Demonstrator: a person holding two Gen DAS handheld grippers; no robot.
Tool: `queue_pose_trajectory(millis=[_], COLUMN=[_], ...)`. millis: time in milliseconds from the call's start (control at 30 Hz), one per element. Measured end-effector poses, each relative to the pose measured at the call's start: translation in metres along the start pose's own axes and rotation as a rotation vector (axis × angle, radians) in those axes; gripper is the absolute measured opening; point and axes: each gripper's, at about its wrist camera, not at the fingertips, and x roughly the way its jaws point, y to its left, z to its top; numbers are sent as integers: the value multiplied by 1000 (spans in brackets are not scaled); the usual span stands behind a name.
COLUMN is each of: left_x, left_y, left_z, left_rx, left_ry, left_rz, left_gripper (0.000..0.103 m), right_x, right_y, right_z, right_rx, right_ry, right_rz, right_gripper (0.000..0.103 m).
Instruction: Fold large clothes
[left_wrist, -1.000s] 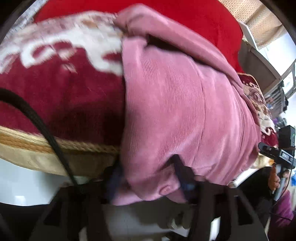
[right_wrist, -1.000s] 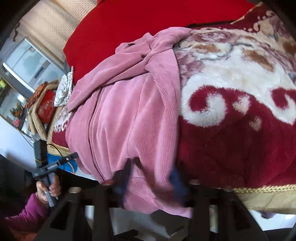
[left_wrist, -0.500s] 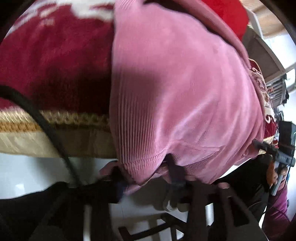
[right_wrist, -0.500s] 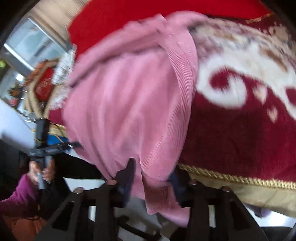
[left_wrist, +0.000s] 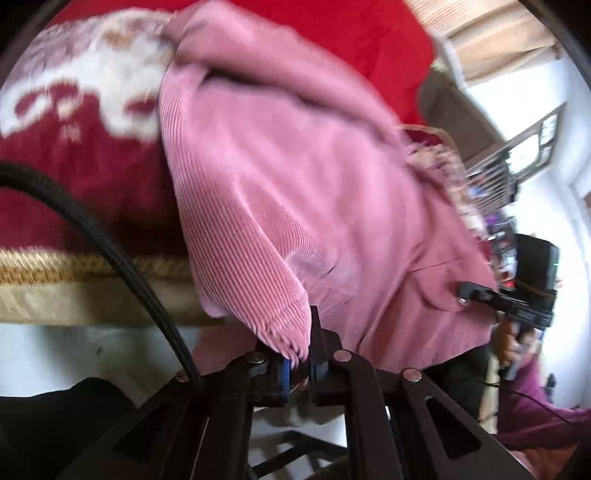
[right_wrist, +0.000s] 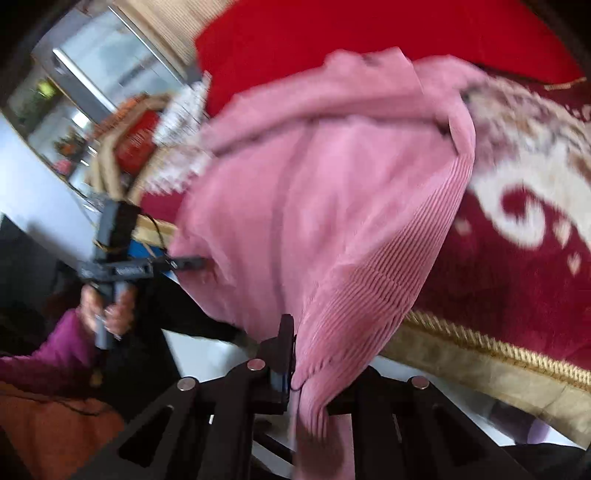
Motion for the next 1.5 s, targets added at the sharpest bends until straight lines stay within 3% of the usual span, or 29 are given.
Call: queue_pose_trajectory(millis=[67,167,333,500,633,700,767,800,833,867,900,967,1033,1133,1367,1433,1500], left_x=[-12,-39,-70,-87,-63,-39,-10,5,18,26,26,14,-1,-3,-5,-7,-12], left_y=[-9,-29,-49,-34,1,31,71,86,98,103,103,88,71,65,81,75,58], left_z=[-2,26,84,159,218,237,243,243,241,239,238,242,245,245,235,233,234], left_rx=[5,30,64,41,-78,-191,-333,-384,-423,-448,-451,-368,-278,-293,-458,-454,-381], left_ry=[-27,-94,-163,-248,-288,-314,-309,-279,-236,-211,-219,-272,-331,-351,-396,-414,-449], left_rz=[-44,-113,-167,-181,-196,-211,-218,-184,-123,-103,-116,-114,-133,-159,-240,-215,-185], left_gripper=[7,7,7,7,8,9,10,10,10,10,11,14,16,20,26,29,32], right_x=[-12,-25,-42,-63,-65,-47,-28,-7,13,23,33,39,21,0,0,2,9], right_y=[6,17,16,-28,-90,-140,-179,-200,-216,-227,-238,-248,-244,-227,-157,-136,-117], right_z=[12,32,72,133,187,208,218,222,223,220,216,214,216,215,223,224,225], right_rx=[-4,-3,21,106,272,438,547,625,693,741,799,853,804,707,431,346,285], right_ry=[-56,-127,-285,-439,-540,-565,-562,-513,-471,-451,-445,-470,-532,-624,-553,-533,-510], right_rz=[55,126,224,263,276,310,319,329,318,291,280,340,305,221,106,77,41], right_gripper=[11,11,10,10,10,13,15,17,32,64,73,74,77,80,76,74,74])
